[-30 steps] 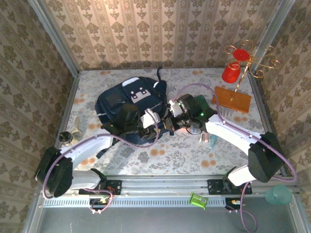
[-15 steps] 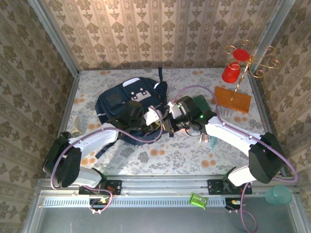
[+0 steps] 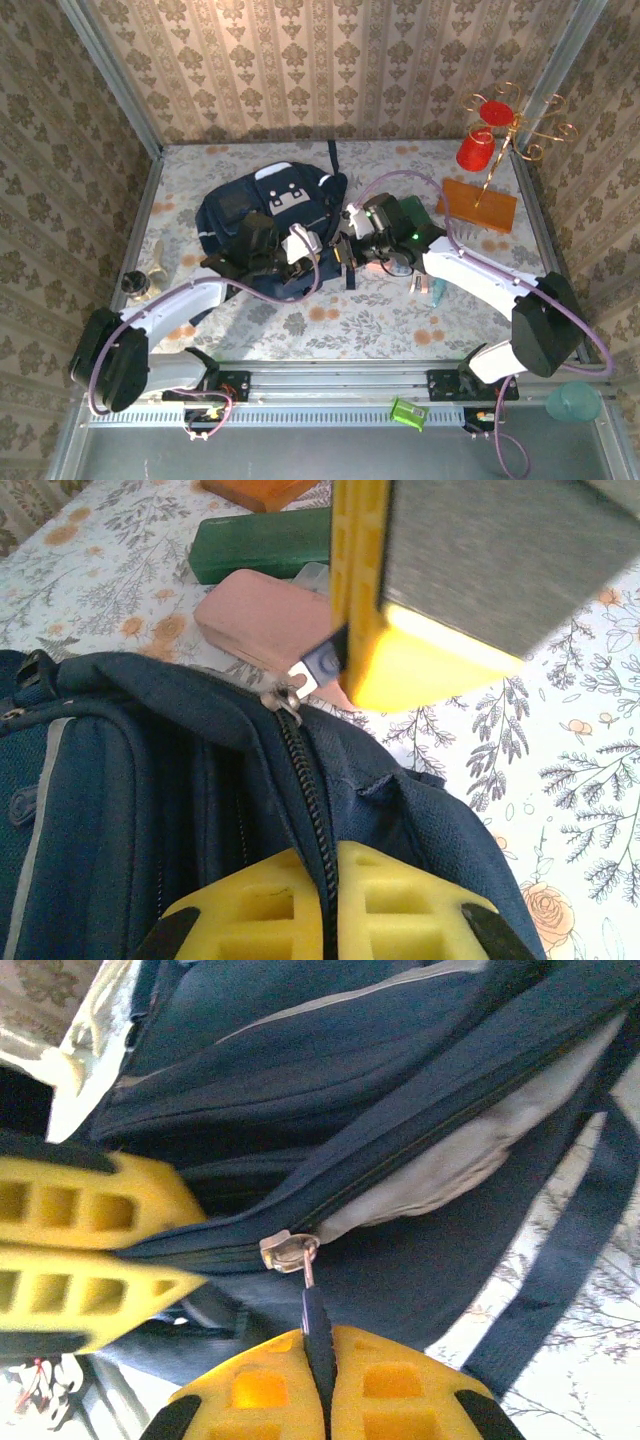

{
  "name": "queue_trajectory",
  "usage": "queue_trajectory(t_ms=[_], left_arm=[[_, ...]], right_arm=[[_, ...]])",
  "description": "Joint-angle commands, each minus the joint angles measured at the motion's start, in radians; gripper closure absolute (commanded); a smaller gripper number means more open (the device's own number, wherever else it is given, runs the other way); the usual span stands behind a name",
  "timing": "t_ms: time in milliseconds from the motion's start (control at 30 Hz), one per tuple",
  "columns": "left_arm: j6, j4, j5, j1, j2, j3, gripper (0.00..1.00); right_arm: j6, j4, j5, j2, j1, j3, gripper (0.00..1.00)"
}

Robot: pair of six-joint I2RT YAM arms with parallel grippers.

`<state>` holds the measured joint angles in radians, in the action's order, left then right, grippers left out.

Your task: Pack the student bag

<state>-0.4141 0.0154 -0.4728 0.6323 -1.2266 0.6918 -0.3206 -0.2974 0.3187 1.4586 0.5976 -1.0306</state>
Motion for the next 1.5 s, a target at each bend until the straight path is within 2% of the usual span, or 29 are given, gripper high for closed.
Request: queue_trajectory(t_ms=[0,67,133,200,267,433,633,767,967,1133,1367,1467], left_arm=[[0.032,-0.052,0.075,-0.026,0.074,-0.043,1.00],[0.046,-0.044,0.126,-0.027,0.078,-0.053,1.00],[0.050,-0.027,0.119,-0.028,0.071,-0.058,1.00],[0.053,-0.012,0.117,-0.028,0.056,-0.064,1.00],[0.054,-0.010,0.120,-0.032,0.040,-0.061,1.00],[0.069,-0.010,0.139,-0.050,0.063,-0.071,1.00],[0.115,0.036,0.139,-0.059,0.165,-0.126,1.00],[0.133,0.067,0.172,-0.059,0.207,-0.169,1.00],[0.135,0.070,0.244,-0.060,0.157,-0.163,1.00],[0.141,0.084,0.220,-0.059,0.092,-0.129,1.00],[0.134,0.077,0.207,-0.048,0.055,-0.109,1.00],[0.141,0.061,0.241,-0.052,0.068,-0.114,1.00]], right_arm=[[-0.034,-0.055,-0.244,0.007,-0.109,-0.017,1.00],[-0.013,0.008,-0.131,-0.024,-0.106,0.003,1.00],[-0.005,0.061,-0.017,-0.058,-0.098,0.025,1.00],[-0.005,0.054,0.014,-0.088,-0.093,0.025,1.00],[0.003,-0.014,-0.041,-0.103,-0.094,0.009,1.00],[0.041,-0.171,-0.296,-0.074,-0.127,-0.028,1.00],[0.027,-0.157,-0.389,0.004,-0.143,-0.066,1.00],[0.029,-0.090,-0.307,-0.002,-0.140,-0.064,1.00],[0.039,0.056,0.038,-0.122,-0.114,0.008,1.00],[0.008,0.119,0.195,-0.201,-0.066,0.043,1.00],[-0.017,0.116,0.200,-0.204,-0.050,0.053,1.00],[-0.021,0.045,0.083,-0.192,-0.059,0.039,1.00]])
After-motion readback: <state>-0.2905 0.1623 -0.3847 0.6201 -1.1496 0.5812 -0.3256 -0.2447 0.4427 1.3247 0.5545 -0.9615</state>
